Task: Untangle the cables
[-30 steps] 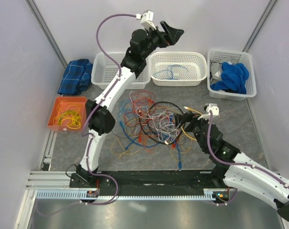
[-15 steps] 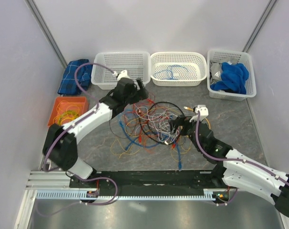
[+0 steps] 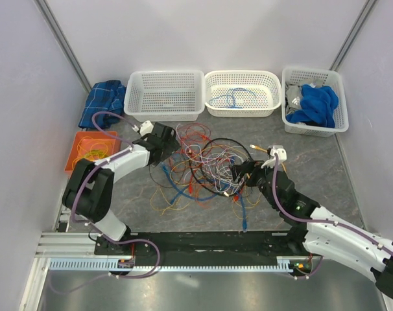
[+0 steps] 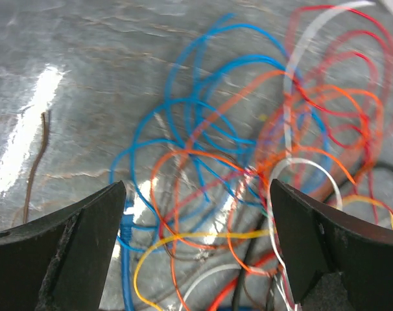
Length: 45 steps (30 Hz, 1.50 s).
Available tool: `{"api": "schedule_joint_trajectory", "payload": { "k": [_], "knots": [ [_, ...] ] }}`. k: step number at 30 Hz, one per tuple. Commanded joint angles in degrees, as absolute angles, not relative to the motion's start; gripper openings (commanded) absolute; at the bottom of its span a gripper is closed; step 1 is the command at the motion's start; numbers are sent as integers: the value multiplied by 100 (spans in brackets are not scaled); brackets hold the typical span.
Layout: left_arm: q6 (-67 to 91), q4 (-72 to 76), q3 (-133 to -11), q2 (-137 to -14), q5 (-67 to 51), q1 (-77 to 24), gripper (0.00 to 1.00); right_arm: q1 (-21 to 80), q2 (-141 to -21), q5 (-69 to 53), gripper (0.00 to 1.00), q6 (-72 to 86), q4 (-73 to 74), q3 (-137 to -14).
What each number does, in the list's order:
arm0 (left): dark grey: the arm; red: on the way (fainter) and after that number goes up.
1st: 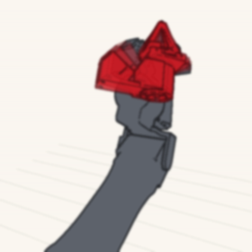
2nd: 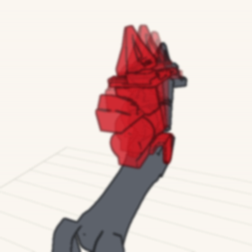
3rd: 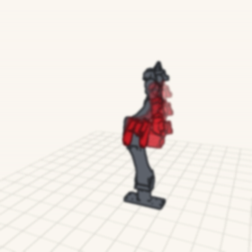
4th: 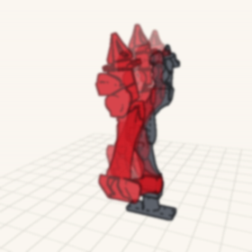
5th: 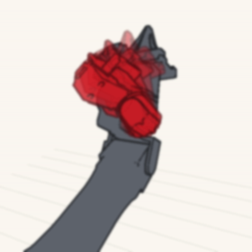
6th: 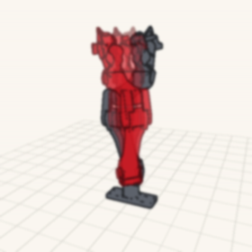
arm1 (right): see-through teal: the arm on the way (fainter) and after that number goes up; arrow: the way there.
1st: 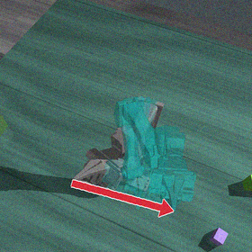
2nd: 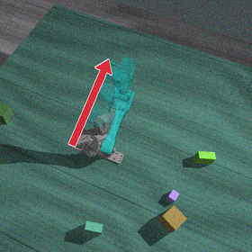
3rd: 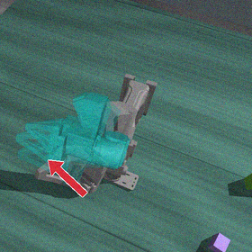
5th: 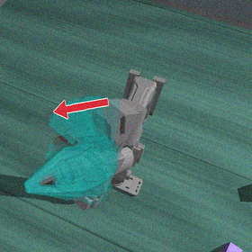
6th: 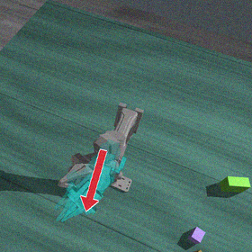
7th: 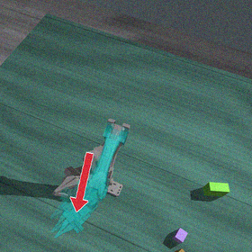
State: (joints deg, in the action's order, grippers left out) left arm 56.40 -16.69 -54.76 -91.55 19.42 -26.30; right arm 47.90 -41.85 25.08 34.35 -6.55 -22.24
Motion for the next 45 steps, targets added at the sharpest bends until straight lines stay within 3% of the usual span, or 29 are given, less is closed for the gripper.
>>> {"api": "schedule_joint_trajectory", "payload": {
  "k": [1, 12, 16, 19, 22, 26, 31, 33, 45],
  "knots": [
    [6468, -1914, -5677, -9605, 2048, -2549, 99, 4799, -3920, 2469, 98, 3630, -536, -2118],
    [6847, -4190, -8014, -11513, 1389, -2479, 99, 4808, -3560, 2610, 98, 3612, -325, -2030],
    [7110, -4280, -7929, -11611, 1239, -2487, 96, 4799, -3507, 2619, 98, 3612, -273, -2022],
    [7242, -4280, -7612, -11514, 1309, -2479, 86, 4808, -3393, 2680, 98, 3604, -246, -1978],
    [7233, -4280, -7410, -11443, 1327, -2479, 67, 4799, -3340, 2672, 98, 3621, -281, -1907],
    [7119, -4455, -7304, -11487, 1301, -2479, 11, 4799, -3384, 2593, 98, 3691, -334, -1863],
    [6874, -4483, -7049, -11040, 1388, -2435, 6, 4799, -3331, 2523, 98, 3744, -325, -1846],
    [6567, -4482, -7066, -10452, 1389, -2435, 2, 4799, -3287, 2496, 98, 3709, -325, -1854],
    [4316, -3193, -6839, -6745, 1293, -3040, 2, 4799, -3814, 2233, 98, 3191, -650, -2460]
  ]
}}
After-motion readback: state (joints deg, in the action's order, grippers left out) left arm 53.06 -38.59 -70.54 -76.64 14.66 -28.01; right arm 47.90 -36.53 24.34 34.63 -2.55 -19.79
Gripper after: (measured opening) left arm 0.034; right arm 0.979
